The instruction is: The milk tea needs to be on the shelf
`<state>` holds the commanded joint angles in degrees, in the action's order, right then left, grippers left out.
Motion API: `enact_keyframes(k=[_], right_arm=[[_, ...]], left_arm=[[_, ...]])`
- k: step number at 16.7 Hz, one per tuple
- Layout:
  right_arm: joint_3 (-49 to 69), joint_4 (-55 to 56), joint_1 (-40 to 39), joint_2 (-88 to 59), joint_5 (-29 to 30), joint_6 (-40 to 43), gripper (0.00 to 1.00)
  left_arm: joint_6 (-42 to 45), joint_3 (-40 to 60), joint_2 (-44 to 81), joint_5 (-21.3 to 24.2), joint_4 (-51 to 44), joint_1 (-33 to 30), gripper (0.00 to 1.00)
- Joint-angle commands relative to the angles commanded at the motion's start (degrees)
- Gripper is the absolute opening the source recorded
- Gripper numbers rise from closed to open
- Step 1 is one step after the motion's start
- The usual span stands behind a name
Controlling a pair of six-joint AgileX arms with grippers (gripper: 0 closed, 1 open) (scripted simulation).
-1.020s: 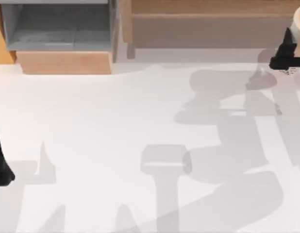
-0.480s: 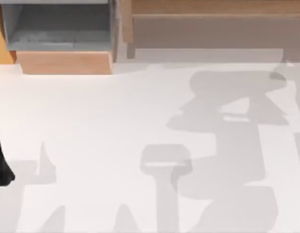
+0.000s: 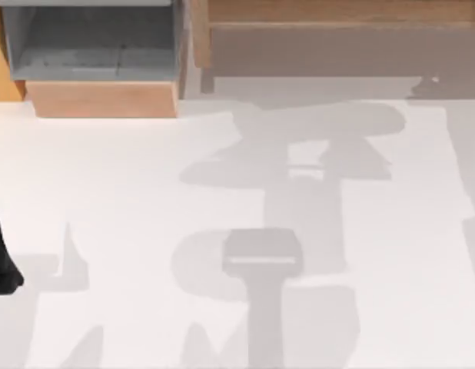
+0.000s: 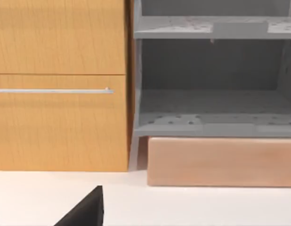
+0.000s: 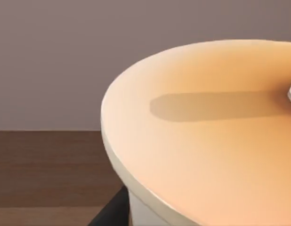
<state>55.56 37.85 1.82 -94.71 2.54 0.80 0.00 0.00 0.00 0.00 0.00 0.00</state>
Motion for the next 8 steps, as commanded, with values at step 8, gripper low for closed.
enact_keyframes(k=[8], right_arm=[[18.50, -18.39, -6.38, -5.08, 2.97, -1.44, 0.00]], left_arm=[[0.00, 0.00, 0.00, 0.00, 0.00, 0.00, 1.00]])
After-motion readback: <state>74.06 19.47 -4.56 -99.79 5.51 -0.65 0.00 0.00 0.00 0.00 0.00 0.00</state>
